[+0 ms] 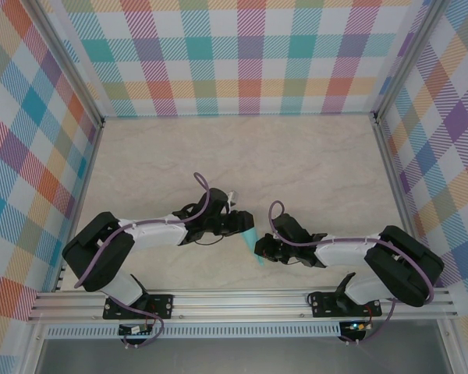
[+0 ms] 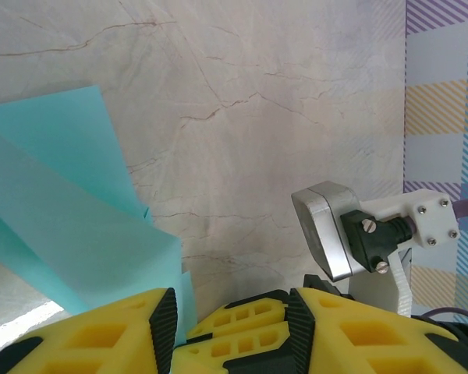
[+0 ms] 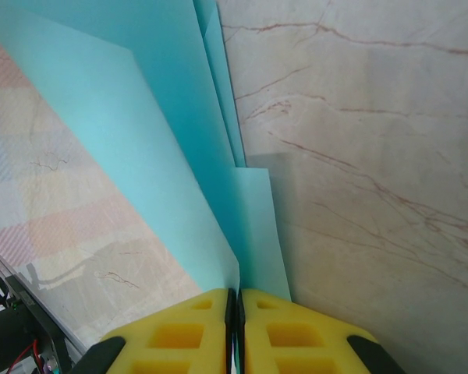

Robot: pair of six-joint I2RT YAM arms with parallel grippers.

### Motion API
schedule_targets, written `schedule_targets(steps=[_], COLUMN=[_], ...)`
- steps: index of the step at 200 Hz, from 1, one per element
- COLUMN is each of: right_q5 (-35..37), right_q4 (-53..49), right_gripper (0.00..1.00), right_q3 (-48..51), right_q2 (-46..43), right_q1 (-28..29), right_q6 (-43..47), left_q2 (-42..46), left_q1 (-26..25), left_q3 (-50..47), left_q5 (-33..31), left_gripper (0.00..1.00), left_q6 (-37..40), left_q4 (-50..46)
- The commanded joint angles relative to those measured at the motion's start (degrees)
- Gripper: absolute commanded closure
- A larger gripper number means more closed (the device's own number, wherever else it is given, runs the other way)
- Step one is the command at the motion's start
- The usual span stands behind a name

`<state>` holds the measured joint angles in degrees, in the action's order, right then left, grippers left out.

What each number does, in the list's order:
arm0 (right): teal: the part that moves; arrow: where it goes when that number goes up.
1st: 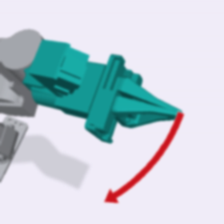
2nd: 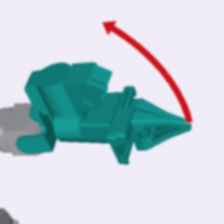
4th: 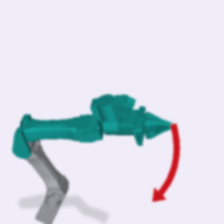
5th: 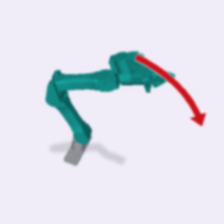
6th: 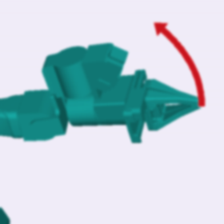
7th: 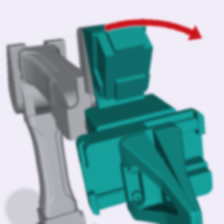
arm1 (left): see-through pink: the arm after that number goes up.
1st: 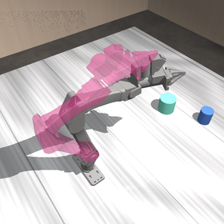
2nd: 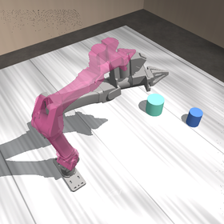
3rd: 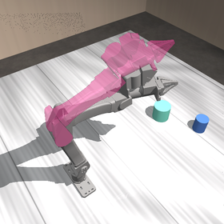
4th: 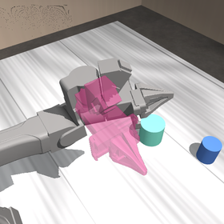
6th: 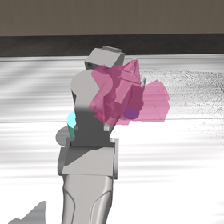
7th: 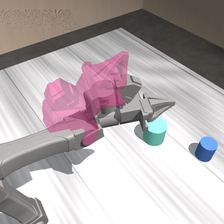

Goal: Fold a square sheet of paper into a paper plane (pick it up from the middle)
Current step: Fold the wing for the fifth time at the center of the table.

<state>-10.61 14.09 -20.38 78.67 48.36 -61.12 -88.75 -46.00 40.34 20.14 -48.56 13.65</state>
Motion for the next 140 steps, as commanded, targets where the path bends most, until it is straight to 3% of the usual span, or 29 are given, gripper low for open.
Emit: schedule_targets(steps=[1,49,117,140], right_q5=[-0.88,-0.64,-0.59,0.28], right_q4=[0.04,-1.31,-4.24,-6.56], right_gripper=[0.88,0.83,0.83,0.76], right_q3=[-1.40,-1.77,-2.80,-3.33], right_q2=[0.10,-0.98,-1.92,-2.94], right_q1=[-0.28,-0.28,-0.24,-0.27], right_q6=[-0.43,0.81,2.70,3.79], left_q2=[-0.83,-3.21,-6.59,-6.78], left_q1=[-0.47,-0.46,-0.43,-0.42], left_q3=[1.23,1.73,3.42,3.95], left_q5=[1.13,-1.37,-3.41,-3.89], left_gripper=[0.56,0.56,0.57,0.57], left_q6=[0.95,0.85,0.68,1.25], left_q4=[0.37,0.72,1.47,0.35])
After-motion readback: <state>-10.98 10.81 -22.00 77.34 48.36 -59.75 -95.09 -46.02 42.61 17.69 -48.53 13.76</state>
